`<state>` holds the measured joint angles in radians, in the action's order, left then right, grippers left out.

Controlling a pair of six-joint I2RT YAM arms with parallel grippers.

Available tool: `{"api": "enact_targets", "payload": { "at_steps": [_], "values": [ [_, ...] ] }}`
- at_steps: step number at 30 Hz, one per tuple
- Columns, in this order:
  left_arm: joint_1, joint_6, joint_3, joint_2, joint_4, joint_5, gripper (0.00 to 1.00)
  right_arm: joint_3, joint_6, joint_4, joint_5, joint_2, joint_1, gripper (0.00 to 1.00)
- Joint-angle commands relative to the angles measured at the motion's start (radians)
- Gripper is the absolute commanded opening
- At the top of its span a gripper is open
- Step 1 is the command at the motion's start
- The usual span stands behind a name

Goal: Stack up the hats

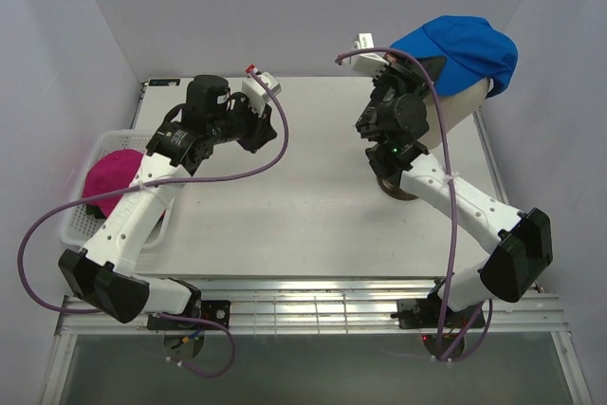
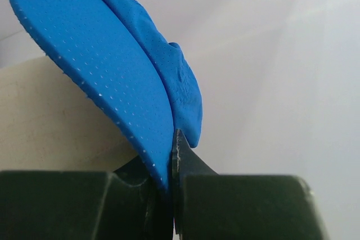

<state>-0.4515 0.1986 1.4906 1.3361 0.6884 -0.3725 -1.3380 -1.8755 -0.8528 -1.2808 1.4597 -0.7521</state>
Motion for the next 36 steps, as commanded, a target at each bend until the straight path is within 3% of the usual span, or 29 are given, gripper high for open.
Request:
{"api": "enact_targets", "payload": {
  "at_steps": [1,10,15,21,33,36],
  "values": [
    [0.002,0.012,-0.013,-0.012,0.007,0.012,0.27,0.003,-0.098,-0.191,-0.048,-0.01,-0.042,0.08],
    [0.002,0.018,-0.032,-0.009,0.005,0.012,0.27,0.117,-0.275,-0.434,-0.075,-0.007,-0.142,0.08],
    [0.002,0.022,-0.044,-0.017,0.003,0.012,0.27,0.161,-0.295,-0.472,-0.083,-0.002,-0.185,0.08],
    [0.002,0.024,-0.061,-0.02,0.003,0.01,0.27,0.168,-0.43,-0.696,-0.118,0.033,-0.193,0.08],
    [0.002,0.025,-0.078,-0.028,0.002,0.007,0.27,0.099,-0.317,-0.525,-0.167,0.05,-0.194,0.08],
    [0.002,0.027,-0.079,-0.026,0.002,0.006,0.27,0.059,-0.304,-0.494,-0.17,0.039,-0.194,0.29]
  ]
}}
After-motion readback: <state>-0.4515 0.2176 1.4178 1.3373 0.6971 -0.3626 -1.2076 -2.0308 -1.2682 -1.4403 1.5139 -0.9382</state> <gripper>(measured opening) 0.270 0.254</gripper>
